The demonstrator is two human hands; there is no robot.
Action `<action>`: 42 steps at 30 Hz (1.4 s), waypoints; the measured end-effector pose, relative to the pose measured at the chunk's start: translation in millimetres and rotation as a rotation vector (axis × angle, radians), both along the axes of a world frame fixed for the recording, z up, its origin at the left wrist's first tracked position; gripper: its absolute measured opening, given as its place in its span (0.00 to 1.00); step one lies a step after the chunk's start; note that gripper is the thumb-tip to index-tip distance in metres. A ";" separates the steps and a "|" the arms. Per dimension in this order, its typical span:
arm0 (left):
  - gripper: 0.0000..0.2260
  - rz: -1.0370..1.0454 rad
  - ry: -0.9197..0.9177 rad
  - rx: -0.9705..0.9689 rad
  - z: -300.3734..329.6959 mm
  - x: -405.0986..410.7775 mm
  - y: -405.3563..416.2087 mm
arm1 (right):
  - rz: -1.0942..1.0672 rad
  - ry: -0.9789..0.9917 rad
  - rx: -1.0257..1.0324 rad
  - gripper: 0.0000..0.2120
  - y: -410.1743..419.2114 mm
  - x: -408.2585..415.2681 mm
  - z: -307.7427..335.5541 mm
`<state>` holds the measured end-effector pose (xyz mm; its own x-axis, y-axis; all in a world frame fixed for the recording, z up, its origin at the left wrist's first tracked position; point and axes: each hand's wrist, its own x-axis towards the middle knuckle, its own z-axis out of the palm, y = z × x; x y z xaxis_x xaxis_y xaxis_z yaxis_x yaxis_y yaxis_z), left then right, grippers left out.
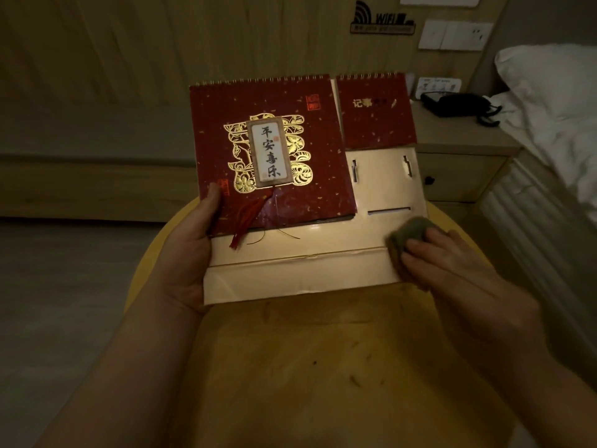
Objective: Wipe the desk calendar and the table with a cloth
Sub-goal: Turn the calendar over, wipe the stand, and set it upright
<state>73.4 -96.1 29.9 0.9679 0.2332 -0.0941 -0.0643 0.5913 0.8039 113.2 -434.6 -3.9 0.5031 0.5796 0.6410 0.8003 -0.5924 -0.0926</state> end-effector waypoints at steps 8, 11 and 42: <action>0.24 -0.067 0.062 -0.005 4.0 1.2 -15.0 | 0.239 0.050 0.029 0.15 114.1 -48.2 2.8; 0.23 -0.064 0.065 0.004 4.8 2.0 -15.3 | 0.312 0.026 0.043 0.15 151.6 -58.4 6.0; 0.18 -0.099 0.056 0.048 5.9 -5.4 -16.5 | -0.336 1.038 0.808 0.14 15.9 23.6 87.6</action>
